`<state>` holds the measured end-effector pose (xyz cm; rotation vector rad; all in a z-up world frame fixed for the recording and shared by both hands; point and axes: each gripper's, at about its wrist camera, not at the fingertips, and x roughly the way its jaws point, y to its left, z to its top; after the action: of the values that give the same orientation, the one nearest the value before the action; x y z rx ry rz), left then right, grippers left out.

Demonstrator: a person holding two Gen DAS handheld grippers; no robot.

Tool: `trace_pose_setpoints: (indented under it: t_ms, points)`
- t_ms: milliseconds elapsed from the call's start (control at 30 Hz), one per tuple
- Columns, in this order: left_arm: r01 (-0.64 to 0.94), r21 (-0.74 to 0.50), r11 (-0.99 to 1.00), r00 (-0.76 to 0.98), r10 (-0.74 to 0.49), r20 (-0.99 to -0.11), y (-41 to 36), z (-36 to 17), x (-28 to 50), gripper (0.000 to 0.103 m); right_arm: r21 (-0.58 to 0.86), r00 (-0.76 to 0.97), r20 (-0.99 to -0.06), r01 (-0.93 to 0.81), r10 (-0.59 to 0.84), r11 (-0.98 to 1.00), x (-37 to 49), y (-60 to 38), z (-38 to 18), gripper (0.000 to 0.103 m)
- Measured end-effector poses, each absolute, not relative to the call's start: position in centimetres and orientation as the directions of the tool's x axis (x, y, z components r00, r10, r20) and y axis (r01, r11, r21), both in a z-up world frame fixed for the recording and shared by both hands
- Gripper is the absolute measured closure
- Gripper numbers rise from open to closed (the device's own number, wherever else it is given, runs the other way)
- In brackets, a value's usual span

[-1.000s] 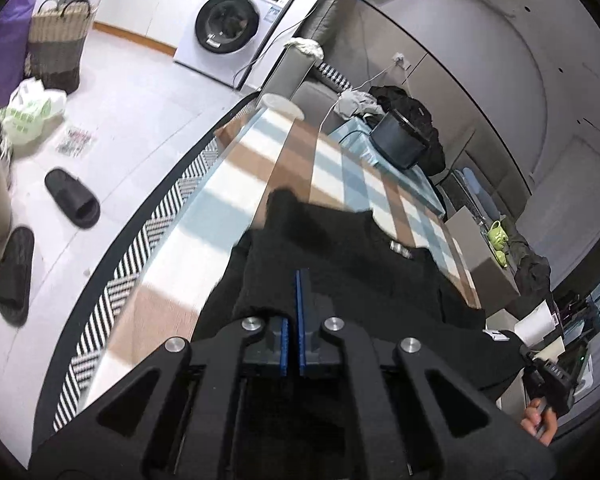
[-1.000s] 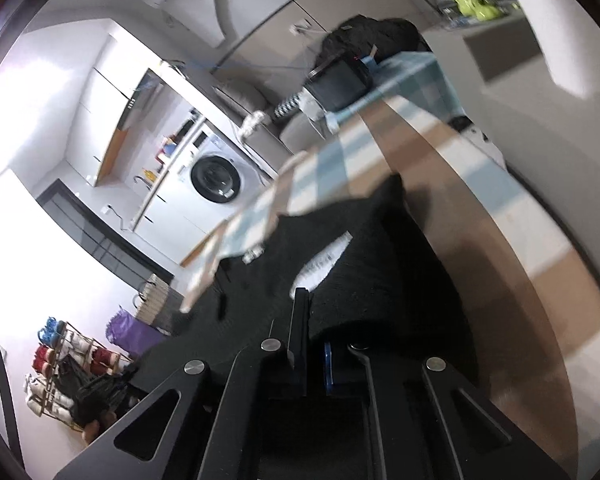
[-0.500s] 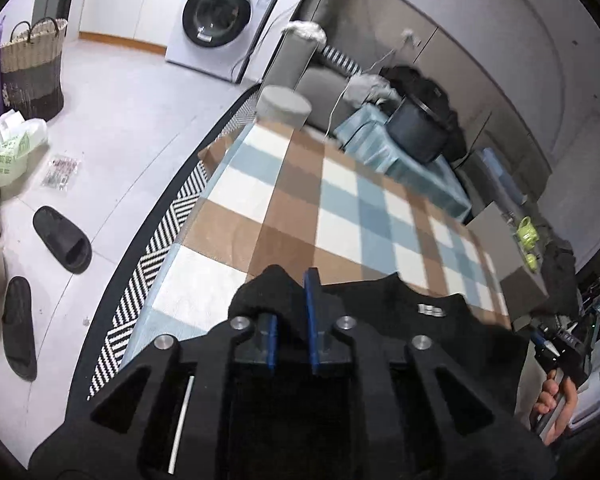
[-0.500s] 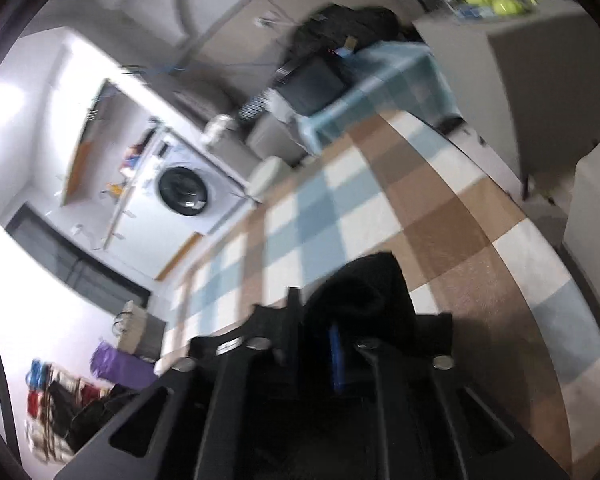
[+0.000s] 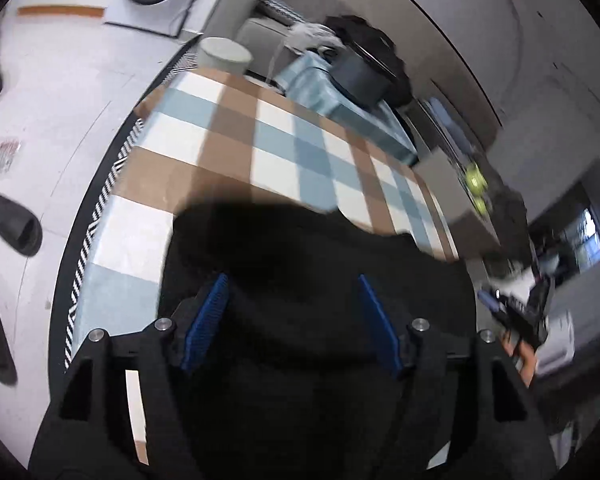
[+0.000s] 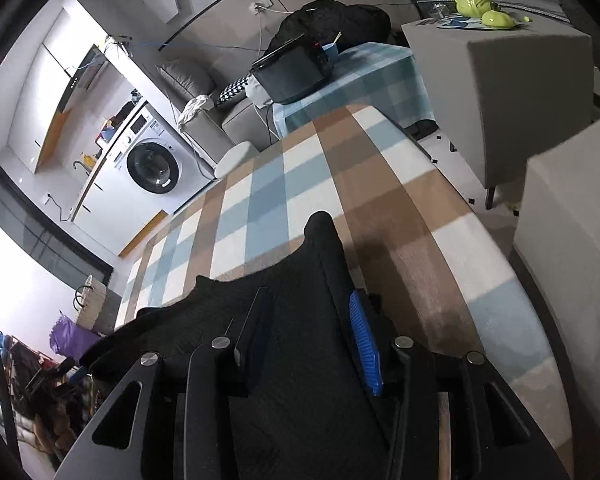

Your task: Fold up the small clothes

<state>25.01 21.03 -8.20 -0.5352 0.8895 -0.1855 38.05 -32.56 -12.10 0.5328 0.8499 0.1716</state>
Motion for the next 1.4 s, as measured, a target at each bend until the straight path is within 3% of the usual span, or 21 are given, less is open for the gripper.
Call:
trace_pose_setpoints:
  t_ms: [133, 267, 533, 700, 733, 867, 933, 1000, 1133, 1233, 1333, 1367, 1400]
  points:
    - [-0.045, -0.447, 0.894, 0.676, -0.302, -0.672, 20.3, -7.4, 23.2, 0.036, 0.473, 0.668, -0.668, 0.04, 0.329, 0.88, 37.4, -32.1, -11.6, 0.062]
    - [-0.141, -0.323, 0.936, 0.712, -0.131, -0.69, 20.9, -7.7, 23.0, 0.033, 0.455, 0.667, -0.679, 0.054, 0.307, 0.889, 37.5, -32.3, -11.5, 0.059]
    - [-0.176, -0.233, 0.956, 0.698, -0.046, -0.714, 21.2, -10.1, 26.7, 0.033, 0.423, 0.631, -0.731, 0.119, 0.26, 0.898, 39.2, -31.9, -12.8, 0.056]
    - [-0.198, -0.17, 0.965, 0.684, 0.012, -0.729, 21.3, -11.1, 29.2, 0.042, 0.383, 0.631, -0.743, 0.124, 0.225, 0.915, 41.8, -30.3, -13.3, 0.056]
    - [-0.202, -0.178, 0.963, 0.676, 0.006, -0.736, 21.5, -11.2, 29.6, 0.042, 0.376, 0.642, -0.733, 0.108, 0.224, 0.92, 42.4, -29.8, -13.3, 0.058]
    - [-0.209, -0.205, 0.956, 0.682, -0.007, -0.731, 22.5, -11.0, 29.7, 0.042, 0.343, 0.622, -0.748, 0.064, 0.232, 0.937, 44.5, -28.9, -14.0, 0.098]
    - [-0.213, -0.217, 0.953, 0.683, -0.014, -0.73, 22.9, -10.8, 29.6, 0.042, 0.415, 0.66, -0.689, 0.023, 0.298, 0.909, 44.2, -29.6, -13.2, 0.099]
    - [-0.224, -0.234, 0.946, 0.684, -0.019, -0.729, 23.4, -10.7, 29.3, 0.041, 0.493, 0.787, -0.522, -0.034, 0.327, 0.869, 42.1, -31.4, -10.9, 0.099]
    - [-0.225, -0.221, 0.949, 0.668, -0.015, -0.744, 23.6, -11.3, 29.7, 0.041, 0.464, 0.747, -0.64, 0.189, 0.18, 0.866, 43.3, -33.7, -12.3, 0.099]
    - [-0.241, -0.226, 0.944, 0.632, -0.024, -0.774, 23.5, -12.6, 30.6, 0.041, 0.492, 0.695, -0.69, 0.249, 0.2, 0.835, 44.4, -34.3, -14.6, 0.098]
    - [-0.236, -0.227, 0.945, 0.604, -0.04, -0.796, 23.1, -14.0, 32.0, 0.041, 0.477, 0.662, -0.718, 0.246, 0.213, 0.844, 44.7, -33.9, -15.4, 0.088]
    - [-0.234, -0.23, 0.945, 0.605, -0.043, -0.795, 23.0, -14.3, 32.4, 0.05, 0.478, 0.661, -0.718, 0.238, 0.22, 0.845, 44.6, -33.8, -15.4, 0.081]
    - [-0.23, -0.238, 0.944, 0.61, -0.051, -0.791, 22.9, -14.5, 32.7, 0.078, 0.477, 0.658, -0.719, 0.231, 0.225, 0.848, 44.6, -33.7, -15.4, 0.075]
